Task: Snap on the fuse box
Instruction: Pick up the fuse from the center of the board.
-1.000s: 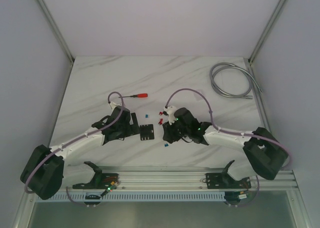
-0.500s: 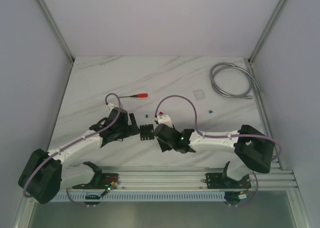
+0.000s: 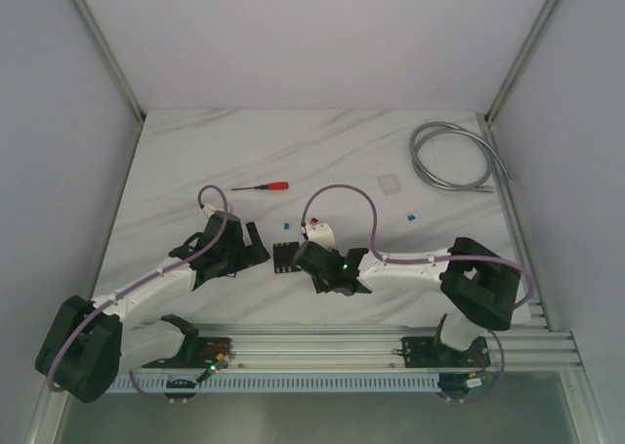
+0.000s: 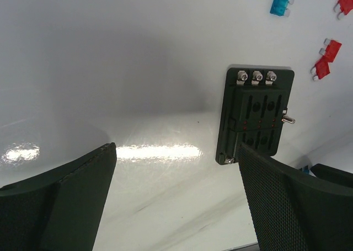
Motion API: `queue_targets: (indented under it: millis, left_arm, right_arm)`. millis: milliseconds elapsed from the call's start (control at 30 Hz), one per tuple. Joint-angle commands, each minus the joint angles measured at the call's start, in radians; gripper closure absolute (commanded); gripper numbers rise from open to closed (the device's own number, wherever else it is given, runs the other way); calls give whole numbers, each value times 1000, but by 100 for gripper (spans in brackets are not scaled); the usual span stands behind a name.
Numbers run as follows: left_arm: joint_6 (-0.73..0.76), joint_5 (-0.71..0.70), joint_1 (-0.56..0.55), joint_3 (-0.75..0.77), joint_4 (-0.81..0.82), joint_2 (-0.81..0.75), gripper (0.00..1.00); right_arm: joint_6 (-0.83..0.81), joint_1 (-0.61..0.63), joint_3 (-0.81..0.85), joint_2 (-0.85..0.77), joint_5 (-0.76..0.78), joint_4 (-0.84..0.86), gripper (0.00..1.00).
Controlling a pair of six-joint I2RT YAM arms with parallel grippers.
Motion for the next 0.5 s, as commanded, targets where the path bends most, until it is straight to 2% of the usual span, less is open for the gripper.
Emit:
queue_targets:
  millis: [0,200,467]
  left_arm:
    - [-11,25,5,-8,20,-14,0]
    - [-16,25,4,-12,21,-17,0]
    - [-18,27,5,-15,35,-7,0]
  right_arm:
    - [53,14,44,27,25,-87,61]
    - [77,28,71,44,30,-164,61]
    - [69,32,89,79,29,-164,64]
